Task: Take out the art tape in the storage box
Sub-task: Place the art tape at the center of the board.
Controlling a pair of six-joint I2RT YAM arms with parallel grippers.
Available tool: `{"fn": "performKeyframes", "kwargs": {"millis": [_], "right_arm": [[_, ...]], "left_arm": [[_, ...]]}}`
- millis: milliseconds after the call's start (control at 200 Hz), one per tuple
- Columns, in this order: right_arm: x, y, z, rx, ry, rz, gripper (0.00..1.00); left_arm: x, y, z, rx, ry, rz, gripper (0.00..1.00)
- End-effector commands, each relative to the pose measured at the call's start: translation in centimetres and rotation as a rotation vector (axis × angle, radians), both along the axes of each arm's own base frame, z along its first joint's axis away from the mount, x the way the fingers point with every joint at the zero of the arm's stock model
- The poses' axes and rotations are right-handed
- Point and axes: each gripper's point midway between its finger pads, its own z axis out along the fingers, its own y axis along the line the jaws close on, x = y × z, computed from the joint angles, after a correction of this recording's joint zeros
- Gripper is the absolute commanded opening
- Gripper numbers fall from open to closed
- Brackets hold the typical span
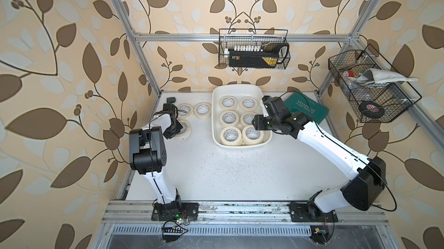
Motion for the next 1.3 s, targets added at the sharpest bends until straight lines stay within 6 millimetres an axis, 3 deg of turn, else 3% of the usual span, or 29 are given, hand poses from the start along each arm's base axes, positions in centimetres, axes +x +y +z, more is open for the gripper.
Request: {"fn": "performKeyframes", "kwargs": {"millis": [0, 250, 415, 610, 790, 975, 1140, 1295], "right_arm": [[0.5, 0.5, 0.7, 0.015, -0.005, 0.002, 0.56], [0.7, 0.8, 0.6, 0.015, 0.002, 0.006, 0.56], [0.7, 0.9, 0.5, 0.020, 0.006, 0.010, 0.56], [0.7, 1.0, 0.4, 0.025, 0.007, 0.010, 0.56], [1.1, 1.6, 0.5, 0.043, 0.007, 0.019, 0.56], [2.1, 2.2, 0.7, 0.059, 0.000, 0.026, 0.56], [3.5, 3.1, 0.0, 0.062, 0.006, 0.030, 0.56], [5.4, 3.9, -1.3, 0.030, 0.019, 0.035, 0.56]], "left_arm": [[1.4, 0.4, 0.6, -0.008, -0.038, 0.008, 0.12], [1.7, 0.8, 0.4, 0.008, -0.020, 0.004, 0.18], [1.5, 0.8, 1.2, 0.007, -0.035, 0.013, 0.47], [1.7, 0.0, 3.6, -0.015, -0.079, 0.009, 0.63], [2.1, -3.0, 7.9, 0.004, -0.149, -0.056, 0.79], [1.8, -7.9, 12.7, 0.029, -0.195, -0.187, 0.82], [0.7, -12.8, 15.6, -0.073, -0.255, -0.304, 0.83], [-0.6, -15.6, 18.2, -0.174, -0.309, -0.396, 0.85]]}}
